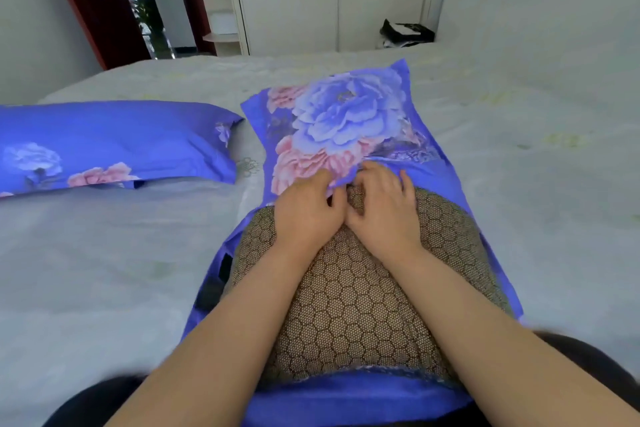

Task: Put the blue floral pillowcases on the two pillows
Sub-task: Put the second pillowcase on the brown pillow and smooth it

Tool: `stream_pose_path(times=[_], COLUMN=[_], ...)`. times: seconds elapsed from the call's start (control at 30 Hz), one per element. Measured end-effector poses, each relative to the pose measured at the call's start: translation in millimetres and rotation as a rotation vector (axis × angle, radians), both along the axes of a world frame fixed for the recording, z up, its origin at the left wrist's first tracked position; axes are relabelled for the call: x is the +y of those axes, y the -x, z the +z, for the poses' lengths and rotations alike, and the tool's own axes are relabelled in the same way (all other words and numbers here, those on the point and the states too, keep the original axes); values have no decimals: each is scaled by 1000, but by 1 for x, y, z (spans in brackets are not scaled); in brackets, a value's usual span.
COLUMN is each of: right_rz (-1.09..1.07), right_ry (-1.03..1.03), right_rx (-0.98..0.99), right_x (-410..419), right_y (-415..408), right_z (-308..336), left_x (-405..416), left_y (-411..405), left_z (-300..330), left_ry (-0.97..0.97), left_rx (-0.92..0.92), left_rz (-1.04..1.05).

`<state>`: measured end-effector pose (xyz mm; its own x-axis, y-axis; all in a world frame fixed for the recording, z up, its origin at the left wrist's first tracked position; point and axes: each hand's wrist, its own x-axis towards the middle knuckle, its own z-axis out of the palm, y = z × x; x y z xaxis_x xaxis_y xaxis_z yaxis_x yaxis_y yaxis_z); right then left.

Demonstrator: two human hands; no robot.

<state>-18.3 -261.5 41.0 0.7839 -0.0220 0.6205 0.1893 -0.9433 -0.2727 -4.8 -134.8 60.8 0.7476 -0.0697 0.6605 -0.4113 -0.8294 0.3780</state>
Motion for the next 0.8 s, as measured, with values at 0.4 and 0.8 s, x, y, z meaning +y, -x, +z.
stream_pose_path(times=[0.4, 0.8], right_rz=[-281, -139], right_ry=[-533, -268], right_rx=[-260, 36], right_x=[-53, -59], right_y=[0, 40], right_z=[7, 8], left_x=[-7, 3], left_y=[-4, 1], left_z=[-14, -18], left_ry=[36, 173], left_rx=[-79, -71], left_rz=[42, -75])
